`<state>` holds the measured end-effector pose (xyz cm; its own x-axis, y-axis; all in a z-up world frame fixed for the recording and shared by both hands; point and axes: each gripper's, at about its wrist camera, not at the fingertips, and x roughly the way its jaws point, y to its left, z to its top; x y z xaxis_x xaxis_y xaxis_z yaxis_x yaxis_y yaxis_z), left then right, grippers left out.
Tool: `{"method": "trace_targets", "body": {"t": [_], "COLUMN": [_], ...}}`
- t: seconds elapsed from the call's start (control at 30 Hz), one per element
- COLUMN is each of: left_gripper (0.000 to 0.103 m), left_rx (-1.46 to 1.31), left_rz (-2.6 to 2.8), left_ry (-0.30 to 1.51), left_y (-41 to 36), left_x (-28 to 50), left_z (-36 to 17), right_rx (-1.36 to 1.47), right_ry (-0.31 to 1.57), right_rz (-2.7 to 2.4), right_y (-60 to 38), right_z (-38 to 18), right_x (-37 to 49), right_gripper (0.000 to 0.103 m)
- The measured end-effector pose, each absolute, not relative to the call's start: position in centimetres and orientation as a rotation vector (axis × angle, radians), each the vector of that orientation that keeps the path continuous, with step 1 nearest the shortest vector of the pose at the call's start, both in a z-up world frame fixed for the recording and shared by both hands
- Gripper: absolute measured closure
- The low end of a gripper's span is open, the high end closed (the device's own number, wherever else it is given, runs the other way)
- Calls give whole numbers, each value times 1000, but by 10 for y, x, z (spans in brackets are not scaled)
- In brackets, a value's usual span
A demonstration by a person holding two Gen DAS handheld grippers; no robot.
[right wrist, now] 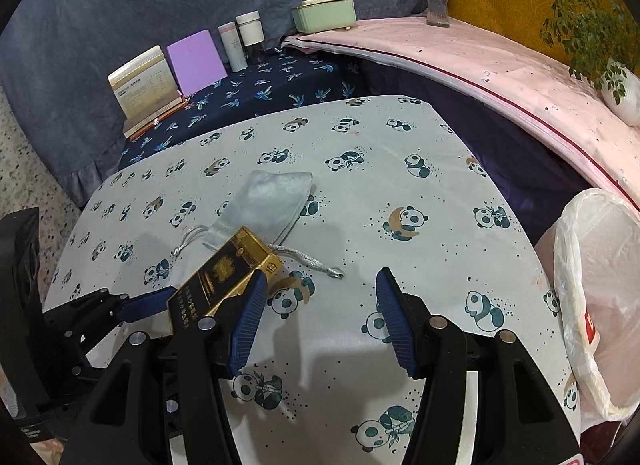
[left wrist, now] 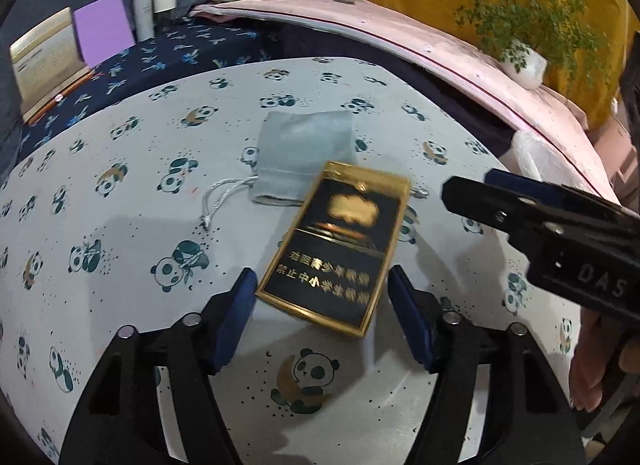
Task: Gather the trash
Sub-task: 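Grasp the cigarette box with the left tool while the right tool grasps the grey pouch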
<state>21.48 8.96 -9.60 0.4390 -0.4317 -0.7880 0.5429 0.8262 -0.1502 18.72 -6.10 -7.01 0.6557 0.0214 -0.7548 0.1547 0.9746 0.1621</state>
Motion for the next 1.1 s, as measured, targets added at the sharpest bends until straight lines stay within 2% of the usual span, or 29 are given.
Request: {"method": "trace_targets", "body": {"t": [0.13, 0.3, 0.33, 0.37, 0.4, 0.8, 1.1], "left_gripper": [27, 28, 29, 39, 43, 47, 48], "left_rx": [89, 100, 107, 114, 118, -16, -70], "left_rz": [-583, -610, -618, -620, -622, -459, -292], "left_ry": [952, 949, 947, 942, 939, 910, 935], "left_y": [89, 79, 76, 75, 74, 124, 163], "left_x": [225, 226, 224, 222, 220, 215, 235], "left_z": [-98, -99, -99, -98, -98, -73, -74], "right_rx": [221, 227, 227, 226, 226, 219, 238], "right_ry": [849, 845, 844, 843, 842, 835, 884], "right_rz": [-75, -75, -75, -76, -76, -44, 11], "right_y": [-61, -65, -65, -65, -65, -56, -38], "right_z": [-69, -68, -68, -67, -67, -65, -82], "right_x": [186, 188, 189, 190, 190, 202, 228], "right_gripper": [48, 48, 48, 48, 48, 48, 49]}}
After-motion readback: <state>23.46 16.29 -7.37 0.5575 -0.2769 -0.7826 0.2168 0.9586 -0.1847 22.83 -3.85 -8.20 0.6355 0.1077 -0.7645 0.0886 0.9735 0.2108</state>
